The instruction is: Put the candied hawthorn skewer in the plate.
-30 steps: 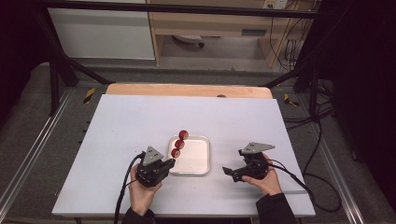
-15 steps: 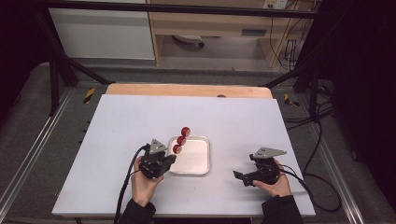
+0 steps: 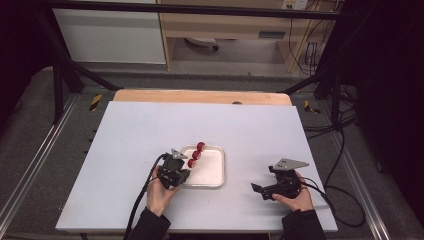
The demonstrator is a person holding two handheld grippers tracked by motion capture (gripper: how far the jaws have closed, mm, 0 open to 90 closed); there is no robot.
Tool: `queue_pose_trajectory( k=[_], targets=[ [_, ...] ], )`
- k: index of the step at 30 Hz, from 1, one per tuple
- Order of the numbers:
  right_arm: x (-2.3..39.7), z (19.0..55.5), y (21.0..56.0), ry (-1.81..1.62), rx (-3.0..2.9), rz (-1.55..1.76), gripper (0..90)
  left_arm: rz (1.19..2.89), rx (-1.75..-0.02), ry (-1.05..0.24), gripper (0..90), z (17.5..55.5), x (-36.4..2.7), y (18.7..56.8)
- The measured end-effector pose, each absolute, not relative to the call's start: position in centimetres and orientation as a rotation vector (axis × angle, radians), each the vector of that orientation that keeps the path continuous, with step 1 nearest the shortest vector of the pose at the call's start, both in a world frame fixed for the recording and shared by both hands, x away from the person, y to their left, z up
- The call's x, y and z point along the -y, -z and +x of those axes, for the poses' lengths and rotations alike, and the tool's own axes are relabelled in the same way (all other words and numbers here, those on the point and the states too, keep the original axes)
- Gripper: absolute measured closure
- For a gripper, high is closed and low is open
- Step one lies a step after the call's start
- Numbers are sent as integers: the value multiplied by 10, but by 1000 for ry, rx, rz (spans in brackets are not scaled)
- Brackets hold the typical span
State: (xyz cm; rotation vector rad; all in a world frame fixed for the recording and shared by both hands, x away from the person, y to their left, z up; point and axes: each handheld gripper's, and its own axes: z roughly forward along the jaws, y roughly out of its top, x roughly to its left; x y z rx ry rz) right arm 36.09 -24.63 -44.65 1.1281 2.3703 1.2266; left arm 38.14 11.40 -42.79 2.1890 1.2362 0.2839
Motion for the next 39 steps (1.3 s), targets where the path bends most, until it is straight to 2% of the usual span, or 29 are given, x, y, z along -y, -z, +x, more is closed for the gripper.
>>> queue_pose_trajectory(
  k=[14, 18, 22, 26, 30, 33, 39],
  targets=[
    [247, 361, 448, -1229, -2374, 1140, 16, 2244, -1266, -311, 872, 386, -105, 431],
    [247, 361, 447, -1234, -2368, 1148, 19, 2251, -1247, -312, 817, 386, -106, 430],
    [248, 361, 446, -1239, -2358, 1150, 19, 2215, -1197, -285, 693, 386, -111, 421],
    [248, 361, 445, -1241, -2352, 1158, 19, 2192, -1114, -323, 519, 390, -118, 401],
    [250, 360, 443, -1254, -2335, 1166, 19, 2200, -994, -393, 377, 388, -127, 380],
    [251, 360, 442, -1260, -2327, 1170, 19, 2233, -928, -394, 280, 385, -139, 376],
    [252, 360, 441, -1263, -2318, 1174, 17, 2188, -934, -375, 156, 372, -179, 389]
  ],
)
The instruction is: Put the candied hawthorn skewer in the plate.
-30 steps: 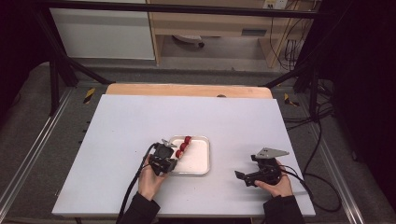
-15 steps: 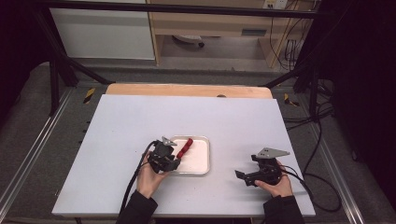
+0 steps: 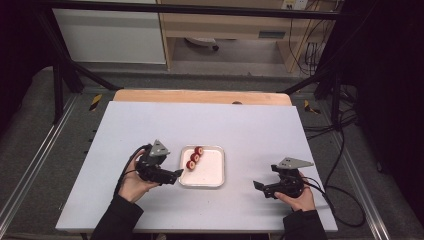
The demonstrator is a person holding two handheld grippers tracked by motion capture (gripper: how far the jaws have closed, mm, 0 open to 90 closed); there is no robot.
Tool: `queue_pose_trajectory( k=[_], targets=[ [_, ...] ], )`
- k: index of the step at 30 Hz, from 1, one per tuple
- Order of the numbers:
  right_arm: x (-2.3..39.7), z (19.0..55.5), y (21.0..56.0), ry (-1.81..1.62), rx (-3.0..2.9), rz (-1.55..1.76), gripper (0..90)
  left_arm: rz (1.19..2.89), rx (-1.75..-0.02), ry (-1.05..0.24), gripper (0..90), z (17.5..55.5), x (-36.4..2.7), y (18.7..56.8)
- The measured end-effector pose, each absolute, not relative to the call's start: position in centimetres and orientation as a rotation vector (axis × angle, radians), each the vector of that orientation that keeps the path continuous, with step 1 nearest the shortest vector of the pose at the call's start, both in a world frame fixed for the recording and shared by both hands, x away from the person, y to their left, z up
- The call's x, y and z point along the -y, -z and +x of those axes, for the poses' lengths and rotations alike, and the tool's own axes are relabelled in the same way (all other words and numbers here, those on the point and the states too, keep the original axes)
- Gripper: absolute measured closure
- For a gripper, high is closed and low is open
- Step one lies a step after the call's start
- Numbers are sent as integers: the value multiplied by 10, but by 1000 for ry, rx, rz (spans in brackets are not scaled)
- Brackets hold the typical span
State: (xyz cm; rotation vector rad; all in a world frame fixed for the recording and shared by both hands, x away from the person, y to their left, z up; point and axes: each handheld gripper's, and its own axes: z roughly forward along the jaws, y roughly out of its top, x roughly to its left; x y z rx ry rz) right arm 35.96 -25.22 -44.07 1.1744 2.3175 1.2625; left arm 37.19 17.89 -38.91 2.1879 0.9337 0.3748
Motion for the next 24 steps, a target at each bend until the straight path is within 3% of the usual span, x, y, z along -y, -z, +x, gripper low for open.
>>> queue_pose_trajectory(
  k=[12, 24],
  targets=[
    [252, 360, 442, -1247, -2316, 1190, 13, 2074, -998, -422, 130, 336, -271, 434],
    [250, 361, 446, -1223, -2350, 1186, 11, 2069, -1019, -397, 130, 335, -284, 448]
  ],
)
